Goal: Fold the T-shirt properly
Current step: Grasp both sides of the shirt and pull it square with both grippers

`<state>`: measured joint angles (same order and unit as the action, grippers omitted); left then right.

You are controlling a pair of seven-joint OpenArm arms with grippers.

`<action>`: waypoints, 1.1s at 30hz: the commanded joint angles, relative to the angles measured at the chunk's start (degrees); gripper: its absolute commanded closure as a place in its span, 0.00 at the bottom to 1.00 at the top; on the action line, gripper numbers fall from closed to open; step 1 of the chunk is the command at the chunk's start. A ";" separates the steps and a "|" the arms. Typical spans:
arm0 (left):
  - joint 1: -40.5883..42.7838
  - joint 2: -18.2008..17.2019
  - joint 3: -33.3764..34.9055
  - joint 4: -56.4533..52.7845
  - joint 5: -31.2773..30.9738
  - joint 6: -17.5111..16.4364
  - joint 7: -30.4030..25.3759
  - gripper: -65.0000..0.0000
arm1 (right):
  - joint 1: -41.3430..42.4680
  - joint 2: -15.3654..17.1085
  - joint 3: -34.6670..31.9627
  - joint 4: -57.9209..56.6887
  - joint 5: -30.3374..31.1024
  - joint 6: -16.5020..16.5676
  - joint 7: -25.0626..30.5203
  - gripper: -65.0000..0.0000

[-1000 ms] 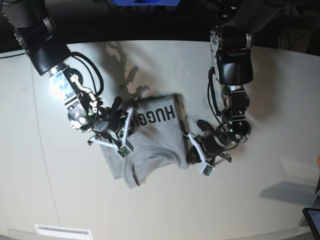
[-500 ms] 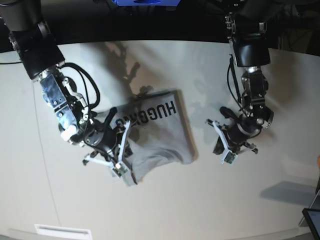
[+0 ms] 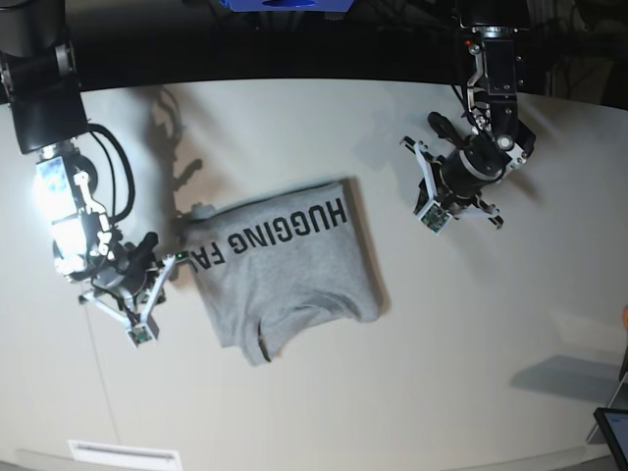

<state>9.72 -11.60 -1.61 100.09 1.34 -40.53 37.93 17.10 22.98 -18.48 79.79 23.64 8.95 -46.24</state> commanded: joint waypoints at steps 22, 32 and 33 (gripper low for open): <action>-17.06 6.98 4.46 -17.85 -0.33 0.53 -4.92 1.00 | -11.96 0.01 0.41 5.09 0.32 0.06 3.29 1.00; -23.12 7.16 10.00 -25.76 -0.25 2.42 -7.82 1.00 | -17.50 -1.05 0.41 9.40 0.32 0.06 3.03 1.00; -23.65 7.16 10.00 -26.73 -0.25 2.51 -8.09 1.00 | -17.85 -1.05 0.41 9.40 0.32 0.06 3.03 1.00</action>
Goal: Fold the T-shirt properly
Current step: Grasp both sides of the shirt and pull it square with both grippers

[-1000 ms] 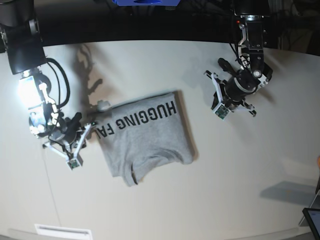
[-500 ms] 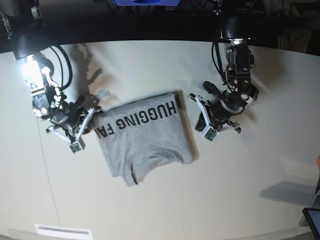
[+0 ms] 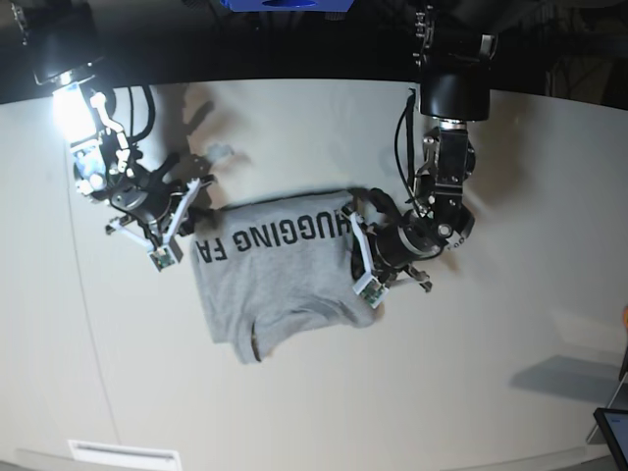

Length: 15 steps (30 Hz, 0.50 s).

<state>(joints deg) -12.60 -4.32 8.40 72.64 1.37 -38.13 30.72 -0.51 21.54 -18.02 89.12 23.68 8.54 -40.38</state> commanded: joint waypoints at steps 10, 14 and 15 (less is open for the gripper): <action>-5.11 -0.65 0.87 -4.38 -0.27 0.02 -2.63 1.00 | -5.16 -0.84 -0.04 3.23 0.27 0.39 -2.83 1.00; -6.26 -0.65 3.42 -4.73 -0.27 0.20 -2.90 1.00 | -6.74 -0.92 -0.04 5.25 0.27 0.39 -2.92 1.00; -6.34 -0.65 3.60 -4.64 -0.27 0.20 -2.90 1.00 | -6.83 -0.92 -0.04 5.25 0.27 0.39 -2.92 1.00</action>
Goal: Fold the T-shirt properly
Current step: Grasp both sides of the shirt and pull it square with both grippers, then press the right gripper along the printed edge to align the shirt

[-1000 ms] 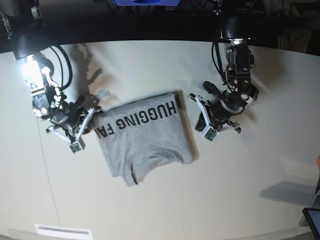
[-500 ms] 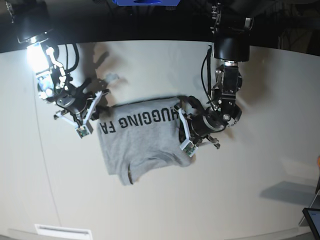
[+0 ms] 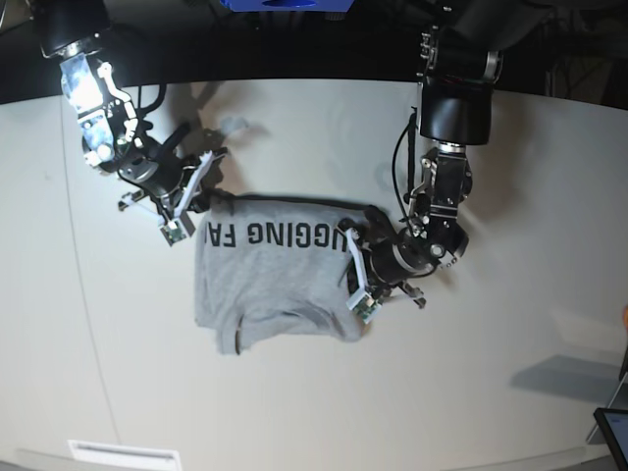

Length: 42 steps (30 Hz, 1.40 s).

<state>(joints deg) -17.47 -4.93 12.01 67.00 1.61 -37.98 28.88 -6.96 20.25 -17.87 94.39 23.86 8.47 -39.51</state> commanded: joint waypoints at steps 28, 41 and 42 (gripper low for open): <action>20.95 -8.21 -12.76 30.27 -0.51 -0.05 1.40 1.00 | 4.90 3.35 2.26 18.09 0.28 -7.28 -3.97 0.98; 28.42 -8.13 -12.85 35.02 -0.51 0.13 1.40 1.00 | 9.47 -6.14 -8.64 17.39 0.54 -7.11 -8.63 0.74; 28.51 -8.13 -12.85 35.02 -0.51 0.13 1.40 1.00 | 10.17 -6.76 -8.90 15.98 0.54 -7.11 -8.54 0.70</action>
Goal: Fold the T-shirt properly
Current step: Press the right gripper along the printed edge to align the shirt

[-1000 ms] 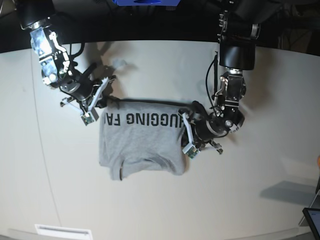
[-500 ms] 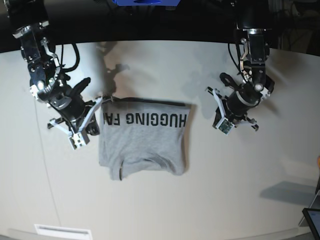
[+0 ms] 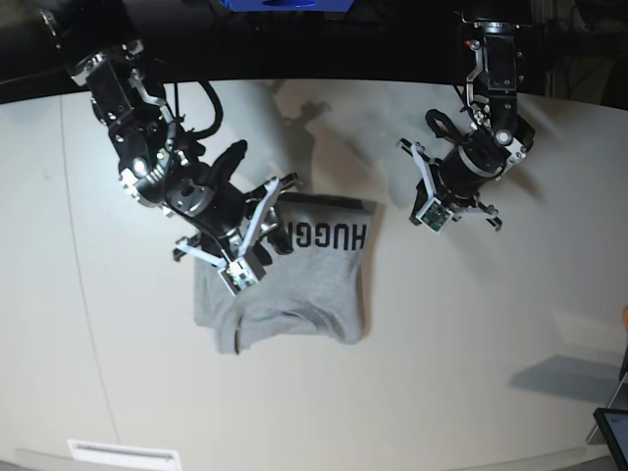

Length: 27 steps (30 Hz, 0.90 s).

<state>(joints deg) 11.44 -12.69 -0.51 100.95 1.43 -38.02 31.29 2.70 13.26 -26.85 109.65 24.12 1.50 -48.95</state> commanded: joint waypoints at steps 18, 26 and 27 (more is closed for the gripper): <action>1.96 -1.60 -0.41 1.52 -0.33 0.17 -1.09 1.00 | 1.48 -0.55 -1.06 -17.03 0.28 -0.13 5.04 0.68; 1.79 -2.30 -0.41 1.08 -0.33 0.17 -1.09 1.00 | -4.59 1.56 -0.53 -12.46 0.28 -0.57 5.12 0.68; 1.79 -2.30 -0.41 1.08 -0.33 0.17 -1.09 1.00 | -5.29 1.56 -0.45 -11.49 0.28 -0.57 4.95 0.68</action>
<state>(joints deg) 13.67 -14.50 -0.67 101.19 1.41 -38.00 31.44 -3.09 14.70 -27.49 97.51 23.99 0.78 -43.00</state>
